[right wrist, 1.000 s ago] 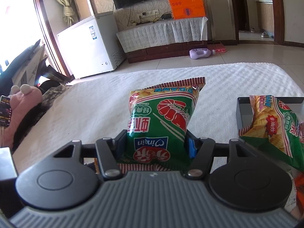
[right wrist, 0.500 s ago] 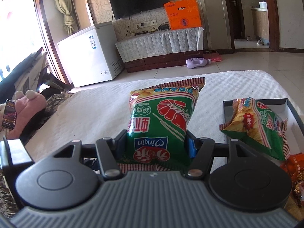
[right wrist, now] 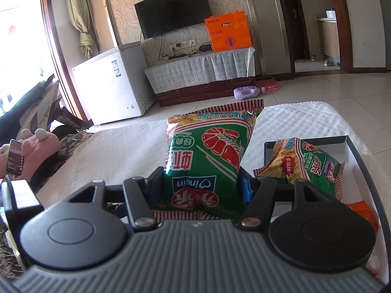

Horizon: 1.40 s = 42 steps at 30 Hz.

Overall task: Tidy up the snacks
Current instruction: 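Lift green bag with right tool while left tool closes on tan pastry, then carry tan pastry with left tool while right tool carries green bag over box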

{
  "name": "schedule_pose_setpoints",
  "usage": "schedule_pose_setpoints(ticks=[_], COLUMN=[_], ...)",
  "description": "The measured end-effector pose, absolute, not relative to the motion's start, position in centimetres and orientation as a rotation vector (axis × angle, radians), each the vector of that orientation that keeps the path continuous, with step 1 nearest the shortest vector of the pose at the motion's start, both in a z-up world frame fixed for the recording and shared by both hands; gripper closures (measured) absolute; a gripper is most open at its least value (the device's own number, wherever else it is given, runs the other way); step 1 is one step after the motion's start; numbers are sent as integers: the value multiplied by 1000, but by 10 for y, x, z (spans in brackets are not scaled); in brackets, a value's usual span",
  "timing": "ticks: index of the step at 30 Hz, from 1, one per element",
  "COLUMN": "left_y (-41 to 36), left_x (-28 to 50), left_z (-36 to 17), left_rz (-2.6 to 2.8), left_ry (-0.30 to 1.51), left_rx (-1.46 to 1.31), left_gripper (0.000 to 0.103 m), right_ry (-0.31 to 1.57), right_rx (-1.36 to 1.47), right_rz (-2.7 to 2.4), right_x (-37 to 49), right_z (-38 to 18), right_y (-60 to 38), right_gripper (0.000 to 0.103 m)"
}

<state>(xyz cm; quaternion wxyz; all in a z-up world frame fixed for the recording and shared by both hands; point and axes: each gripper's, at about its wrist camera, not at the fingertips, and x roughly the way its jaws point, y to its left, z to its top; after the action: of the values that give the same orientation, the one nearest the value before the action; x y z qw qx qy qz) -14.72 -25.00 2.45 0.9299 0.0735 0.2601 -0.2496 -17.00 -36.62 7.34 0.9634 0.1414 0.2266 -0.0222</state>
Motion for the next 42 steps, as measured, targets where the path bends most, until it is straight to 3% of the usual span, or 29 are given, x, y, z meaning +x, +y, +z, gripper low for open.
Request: schedule_pose_setpoints(ticks=[42], left_y=[-336], left_x=[-198], left_z=[55], left_rz=[-681], left_ry=[476], left_rx=[125], left_gripper=[59], right_ry=[388], right_rx=[311], right_rz=[-164], right_x=[-231], right_z=[84], right_y=[-419], right_gripper=[40])
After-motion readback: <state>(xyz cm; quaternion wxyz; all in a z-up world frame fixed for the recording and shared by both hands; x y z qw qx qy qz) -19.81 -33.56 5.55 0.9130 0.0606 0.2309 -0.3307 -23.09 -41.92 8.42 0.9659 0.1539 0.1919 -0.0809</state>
